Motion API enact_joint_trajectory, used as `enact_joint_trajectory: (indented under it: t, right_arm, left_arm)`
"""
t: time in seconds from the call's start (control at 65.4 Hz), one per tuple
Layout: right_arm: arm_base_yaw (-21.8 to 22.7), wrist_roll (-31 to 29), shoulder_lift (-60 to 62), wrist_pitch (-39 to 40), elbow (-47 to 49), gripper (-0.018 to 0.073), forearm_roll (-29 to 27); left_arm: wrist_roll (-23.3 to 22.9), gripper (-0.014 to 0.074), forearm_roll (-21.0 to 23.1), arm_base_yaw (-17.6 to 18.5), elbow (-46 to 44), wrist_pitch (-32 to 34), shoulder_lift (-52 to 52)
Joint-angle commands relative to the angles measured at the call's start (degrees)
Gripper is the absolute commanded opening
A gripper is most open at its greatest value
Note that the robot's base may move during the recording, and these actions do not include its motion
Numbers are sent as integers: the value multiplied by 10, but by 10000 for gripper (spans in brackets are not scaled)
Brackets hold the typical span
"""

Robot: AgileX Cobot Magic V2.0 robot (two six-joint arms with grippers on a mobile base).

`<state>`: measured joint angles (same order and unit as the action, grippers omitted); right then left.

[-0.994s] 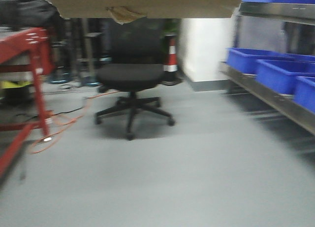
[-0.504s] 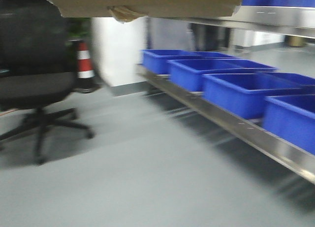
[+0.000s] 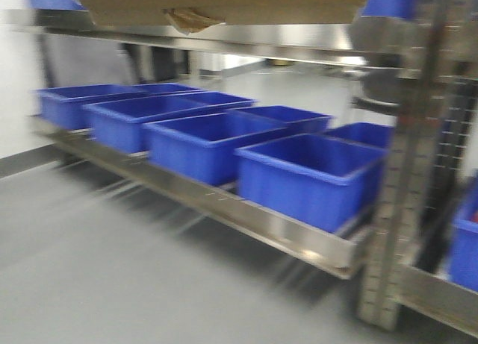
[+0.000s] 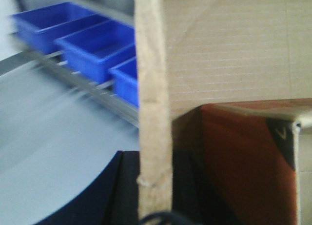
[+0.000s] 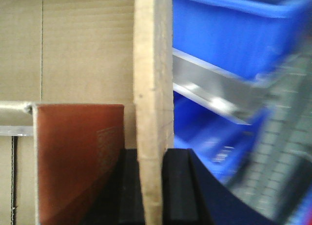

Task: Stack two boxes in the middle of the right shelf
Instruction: 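Carry the box with both grippers up to the steel shelf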

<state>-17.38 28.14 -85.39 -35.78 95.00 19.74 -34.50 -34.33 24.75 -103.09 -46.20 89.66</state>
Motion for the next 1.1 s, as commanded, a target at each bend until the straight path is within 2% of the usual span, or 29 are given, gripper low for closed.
enact_joint_trajectory:
  t: [0.0, 1.085]
  right_arm:
    - [2, 1, 7, 46, 9, -154, 9]
    - [2, 1, 7, 46, 9, -154, 9]
  left_arm:
    - [0, -111, -9, -1, -6, 23, -7]
    - [0, -111, -9, -1, -6, 23, -7]
